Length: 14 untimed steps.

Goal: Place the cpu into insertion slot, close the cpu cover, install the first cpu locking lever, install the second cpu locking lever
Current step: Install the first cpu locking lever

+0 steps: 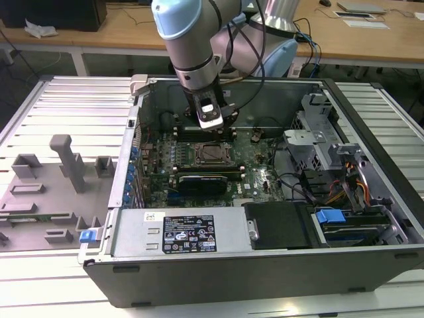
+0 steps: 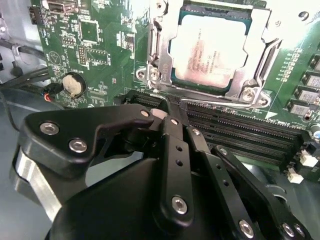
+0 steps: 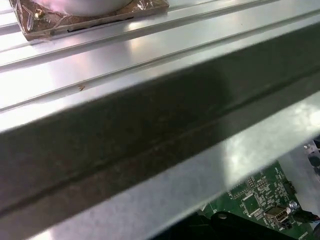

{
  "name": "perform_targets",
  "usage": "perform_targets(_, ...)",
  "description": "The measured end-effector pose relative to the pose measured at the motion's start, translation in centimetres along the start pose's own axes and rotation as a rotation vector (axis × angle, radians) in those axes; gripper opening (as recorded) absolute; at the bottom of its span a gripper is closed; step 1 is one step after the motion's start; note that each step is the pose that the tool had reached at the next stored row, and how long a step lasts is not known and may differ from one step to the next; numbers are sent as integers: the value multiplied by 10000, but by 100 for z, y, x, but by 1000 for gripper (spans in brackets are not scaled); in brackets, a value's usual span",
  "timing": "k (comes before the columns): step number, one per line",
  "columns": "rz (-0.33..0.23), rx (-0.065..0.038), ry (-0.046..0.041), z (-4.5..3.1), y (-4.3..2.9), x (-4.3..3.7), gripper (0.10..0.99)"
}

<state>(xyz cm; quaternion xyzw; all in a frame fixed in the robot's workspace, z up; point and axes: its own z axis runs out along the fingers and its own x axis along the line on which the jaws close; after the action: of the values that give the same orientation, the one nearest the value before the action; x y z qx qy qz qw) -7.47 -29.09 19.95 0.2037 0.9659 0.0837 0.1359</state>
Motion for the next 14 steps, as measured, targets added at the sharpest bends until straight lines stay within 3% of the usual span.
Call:
perform_targets(4, -2, 14, 40, 45, -45, -8, 106)
perform_targets(8, 2, -18, 53, 56, -42, -17, 106)
perform_targets(14, -12, 18, 39, -48, -18, -43, 106)
